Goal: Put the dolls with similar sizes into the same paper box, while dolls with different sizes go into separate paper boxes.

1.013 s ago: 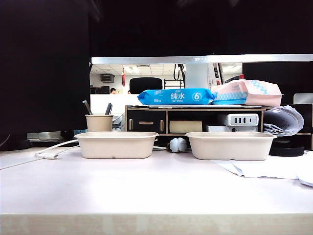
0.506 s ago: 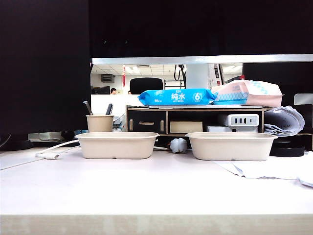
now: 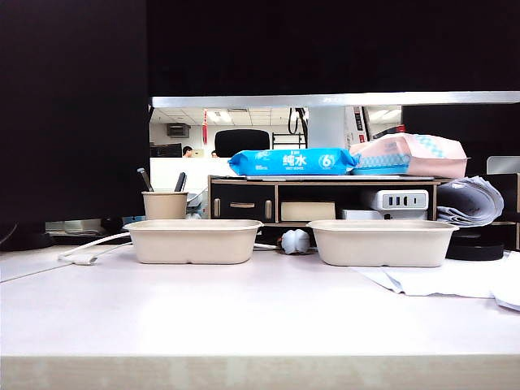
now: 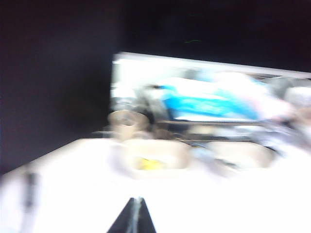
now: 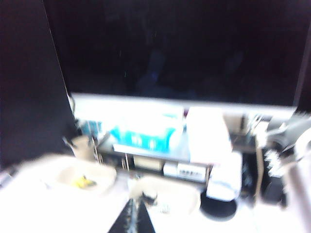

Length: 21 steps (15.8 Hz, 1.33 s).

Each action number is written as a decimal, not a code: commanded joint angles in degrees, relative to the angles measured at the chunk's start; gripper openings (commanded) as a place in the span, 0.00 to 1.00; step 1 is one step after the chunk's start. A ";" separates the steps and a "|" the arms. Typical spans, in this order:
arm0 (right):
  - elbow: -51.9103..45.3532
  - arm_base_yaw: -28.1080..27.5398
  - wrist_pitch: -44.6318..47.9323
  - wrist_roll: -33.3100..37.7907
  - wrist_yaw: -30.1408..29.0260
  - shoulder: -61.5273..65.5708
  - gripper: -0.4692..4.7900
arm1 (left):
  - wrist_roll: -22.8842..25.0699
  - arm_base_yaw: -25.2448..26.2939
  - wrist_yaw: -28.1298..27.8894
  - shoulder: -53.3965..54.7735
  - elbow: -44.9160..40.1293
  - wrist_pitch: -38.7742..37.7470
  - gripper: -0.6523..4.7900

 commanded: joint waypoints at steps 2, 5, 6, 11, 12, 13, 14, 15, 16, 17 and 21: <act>-32.37 0.07 30.82 -0.15 2.78 -5.46 0.08 | 1.75 0.07 -5.16 2.73 -12.74 13.64 0.11; -49.09 0.09 46.97 -0.07 2.75 -5.07 0.08 | 1.75 0.07 -5.33 2.82 -16.72 8.76 0.11; -52.22 0.11 46.60 0.17 1.75 -5.18 0.08 | 1.75 0.07 -5.22 2.84 -16.85 5.81 0.11; -60.74 0.13 30.34 0.13 1.07 -5.14 0.08 | 1.75 0.09 -5.29 2.32 -18.62 3.65 0.11; -60.89 0.11 28.13 0.33 1.09 -5.25 0.08 | 1.75 0.68 -5.22 0.94 -21.09 5.75 0.11; -60.92 0.11 28.33 0.35 1.09 -5.44 0.08 | 1.75 3.21 -2.19 -1.31 -24.02 6.73 0.11; -60.94 0.09 27.95 0.35 1.09 -6.01 0.08 | 1.75 5.20 -0.24 -2.49 -25.51 6.75 0.11; -60.96 -0.13 27.69 0.33 1.07 -6.97 0.08 | 1.75 8.96 1.22 -4.50 -28.02 6.75 0.11; -60.98 -0.92 27.67 0.35 1.01 -8.20 0.08 | 1.75 12.44 1.31 -6.14 -30.23 6.73 0.11; -60.98 -4.22 27.71 0.35 1.07 -11.10 0.08 | 1.75 18.25 1.31 -8.70 -33.46 6.43 0.11; -61.11 -15.39 29.42 0.33 1.29 -12.90 0.08 | 1.75 27.78 1.07 -13.25 -39.63 7.02 0.11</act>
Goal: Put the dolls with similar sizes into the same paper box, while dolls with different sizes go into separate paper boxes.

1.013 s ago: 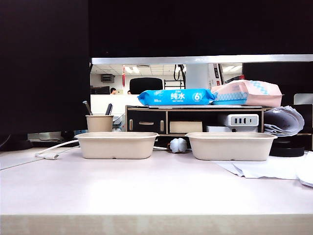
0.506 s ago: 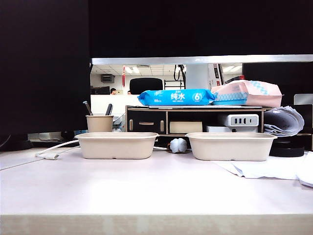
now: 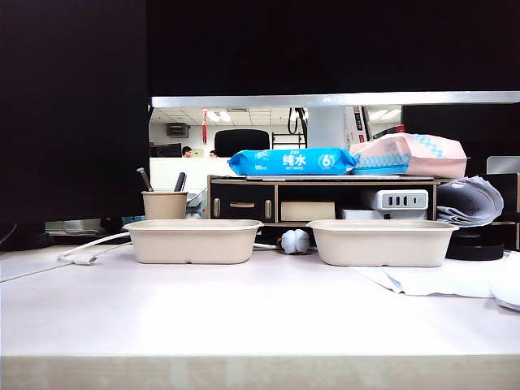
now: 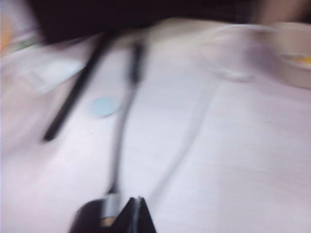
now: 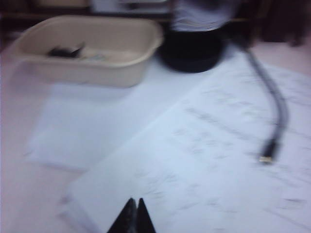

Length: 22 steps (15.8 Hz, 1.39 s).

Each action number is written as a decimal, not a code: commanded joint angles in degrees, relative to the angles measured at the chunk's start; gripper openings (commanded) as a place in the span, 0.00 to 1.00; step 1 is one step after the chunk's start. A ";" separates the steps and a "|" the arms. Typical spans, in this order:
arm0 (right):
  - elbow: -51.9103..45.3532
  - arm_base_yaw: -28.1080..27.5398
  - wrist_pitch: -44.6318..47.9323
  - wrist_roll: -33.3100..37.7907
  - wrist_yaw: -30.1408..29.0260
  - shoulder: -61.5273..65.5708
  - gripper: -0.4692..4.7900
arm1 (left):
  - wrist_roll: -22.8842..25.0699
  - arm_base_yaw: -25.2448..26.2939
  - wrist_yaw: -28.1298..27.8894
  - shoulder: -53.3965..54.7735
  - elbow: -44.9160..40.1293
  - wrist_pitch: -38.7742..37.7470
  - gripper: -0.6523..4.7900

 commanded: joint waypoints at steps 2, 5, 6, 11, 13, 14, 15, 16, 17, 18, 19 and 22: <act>-0.72 -8.26 2.32 0.11 0.22 -0.11 0.08 | 0.26 3.67 0.02 -1.44 -7.06 5.70 0.11; -2.49 -8.00 6.36 0.11 0.02 -0.11 0.08 | 0.26 3.52 1.44 -1.44 -9.07 11.32 0.11; -2.54 -8.04 5.95 0.11 0.00 -0.11 0.08 | 0.26 3.45 1.55 -1.44 -9.20 11.08 0.11; -4.83 -8.04 17.29 0.11 -1.57 -0.11 0.08 | 0.26 3.63 19.63 -1.44 -13.64 37.33 0.11; -5.33 -8.02 21.22 0.11 -1.51 -0.11 0.08 | 0.24 3.93 19.52 -1.44 -13.64 38.53 0.11; -5.33 -8.02 21.84 0.11 -1.51 -0.11 0.08 | 0.26 4.44 18.86 -1.44 -13.64 39.80 0.11; -5.35 -8.07 23.74 0.11 -1.42 -0.11 0.08 | 0.26 6.99 11.67 -1.44 -13.64 43.36 0.11; -5.35 -8.24 24.17 0.11 -1.09 -0.11 0.08 | 0.26 8.59 9.16 -1.44 -13.64 43.98 0.11; -5.35 -8.50 23.76 0.11 -1.09 -0.11 0.08 | 0.26 9.94 9.11 -1.44 -13.64 43.71 0.11; -5.35 -9.01 22.99 0.11 -1.09 -0.11 0.08 | 0.28 10.84 10.91 -1.44 -13.64 42.80 0.11; -5.35 -9.29 22.77 0.11 -1.09 -0.11 0.08 | 0.26 10.95 13.46 -1.44 -13.64 42.16 0.11; -5.35 -9.44 22.43 0.11 -1.11 -0.11 0.08 | 0.26 10.67 16.09 -1.44 -13.64 41.81 0.11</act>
